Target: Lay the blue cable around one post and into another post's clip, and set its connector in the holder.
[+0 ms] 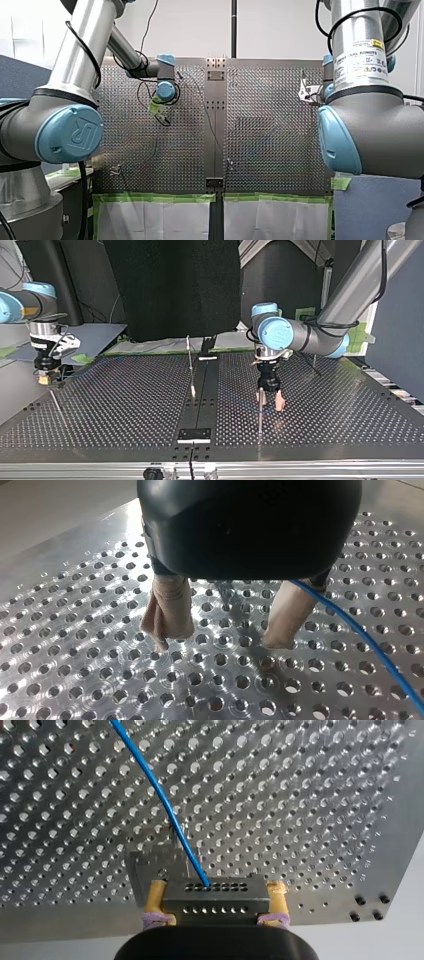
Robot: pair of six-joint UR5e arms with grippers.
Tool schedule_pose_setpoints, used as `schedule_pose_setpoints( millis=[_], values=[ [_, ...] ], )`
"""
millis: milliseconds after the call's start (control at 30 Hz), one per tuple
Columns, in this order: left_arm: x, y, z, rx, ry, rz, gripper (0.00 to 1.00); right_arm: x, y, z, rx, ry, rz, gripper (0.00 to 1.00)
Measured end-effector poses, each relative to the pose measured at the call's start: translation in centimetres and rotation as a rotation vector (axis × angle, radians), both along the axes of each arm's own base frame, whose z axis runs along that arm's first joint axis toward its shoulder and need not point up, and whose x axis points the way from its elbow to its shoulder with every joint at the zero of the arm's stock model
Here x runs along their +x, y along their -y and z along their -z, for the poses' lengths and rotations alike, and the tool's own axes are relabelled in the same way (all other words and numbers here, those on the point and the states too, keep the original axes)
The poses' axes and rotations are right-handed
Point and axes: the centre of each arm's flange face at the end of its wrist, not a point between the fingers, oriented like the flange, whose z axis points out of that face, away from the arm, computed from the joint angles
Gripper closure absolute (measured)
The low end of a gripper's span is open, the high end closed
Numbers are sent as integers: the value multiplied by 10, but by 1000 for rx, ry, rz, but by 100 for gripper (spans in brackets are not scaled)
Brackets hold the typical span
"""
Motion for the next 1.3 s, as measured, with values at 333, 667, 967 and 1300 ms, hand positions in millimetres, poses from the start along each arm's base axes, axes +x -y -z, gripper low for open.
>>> schedule_pose_setpoints(
  millis=[333,667,967,1300],
  values=[
    [1,-2,0,2,-1,-3,0,-14,3,-4,49,-50,4,100],
    [1,-3,0,10,-5,-5,0,-26,15,13,74,-86,22,100],
    [2,-5,1,14,-7,-10,0,-27,25,16,48,-110,-23,98],
    [2,-7,1,20,-8,-16,0,-22,24,19,42,-125,-86,98]
  ],
)
